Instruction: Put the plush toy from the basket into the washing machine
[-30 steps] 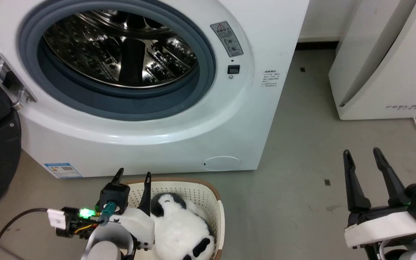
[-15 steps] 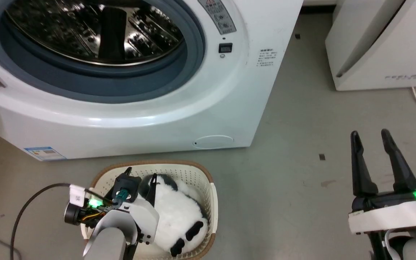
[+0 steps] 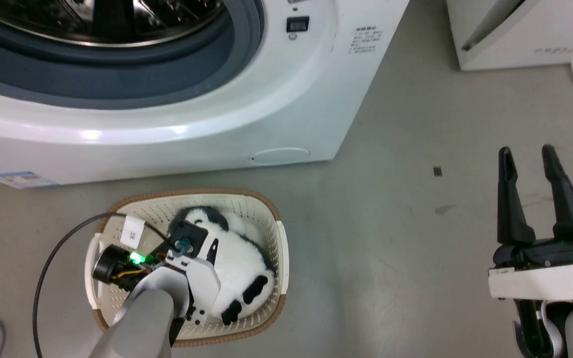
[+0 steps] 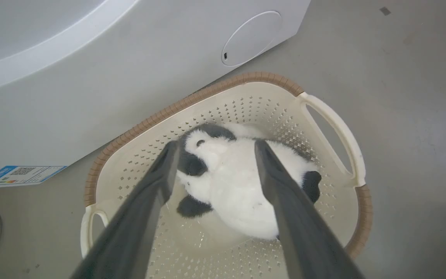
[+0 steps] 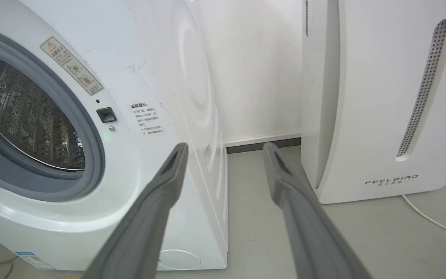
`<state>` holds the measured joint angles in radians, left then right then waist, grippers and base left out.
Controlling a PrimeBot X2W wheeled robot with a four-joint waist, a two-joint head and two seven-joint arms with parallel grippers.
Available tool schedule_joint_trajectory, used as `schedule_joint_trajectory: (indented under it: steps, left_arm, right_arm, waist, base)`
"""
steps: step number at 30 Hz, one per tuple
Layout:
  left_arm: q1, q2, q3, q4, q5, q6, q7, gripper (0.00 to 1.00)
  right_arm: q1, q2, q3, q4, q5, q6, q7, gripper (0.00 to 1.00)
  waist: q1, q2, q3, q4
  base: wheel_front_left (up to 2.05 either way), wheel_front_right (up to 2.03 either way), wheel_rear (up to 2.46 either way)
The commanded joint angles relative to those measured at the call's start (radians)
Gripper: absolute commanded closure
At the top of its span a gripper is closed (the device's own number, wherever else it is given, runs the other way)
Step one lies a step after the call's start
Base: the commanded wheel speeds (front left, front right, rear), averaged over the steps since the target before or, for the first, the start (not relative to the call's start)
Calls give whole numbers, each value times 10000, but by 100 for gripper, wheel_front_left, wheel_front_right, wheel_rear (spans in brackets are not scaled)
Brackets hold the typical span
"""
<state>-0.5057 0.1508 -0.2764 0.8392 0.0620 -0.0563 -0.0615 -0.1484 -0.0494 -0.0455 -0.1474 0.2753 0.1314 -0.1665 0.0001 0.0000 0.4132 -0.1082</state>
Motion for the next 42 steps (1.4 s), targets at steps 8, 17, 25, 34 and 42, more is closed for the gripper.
schedule_joint_trajectory:
  steps: [8, 17, 25, 34, 42]
  left_arm:
    - [-1087, 351, -686, 1031, 263, -248, 511, 0]
    - [-2031, 676, -1503, 1968, 544, -425, 1203, 0]
    - [-3032, 855, -2299, 2794, 801, -541, 1558, 0]
    - [-3985, 1130, -2859, 3721, 826, -524, 1862, 0]
    - [-4618, 1390, -3262, 4515, 743, -444, 1978, 0]
  right_arm:
    - [-623, -6, 0, -339, 416, -5, -249, 0]
    - [-1070, -7, 4, -564, 769, -6, -436, 0]
    - [-1492, -7, -84, -776, 1017, -6, -603, 0]
    - [-1943, -8, -114, -1030, 1384, -7, -791, 0]
    - [-2243, -8, -141, -1154, 1653, -7, -952, 0]
  waist:
    - [-1, 0, 1246, -261]
    - [-1, 0, 2305, -492]
    - [-1, 0, 3384, -700]
    - [-1, 0, 4503, -929]
    - [-1, 0, 5213, -1072]
  base:
    - [0, 0, 0]
    - [0, 0, 0]
    - [0, 0, 0]
    - [0, 0, 0]
    - [0, 0, 0]
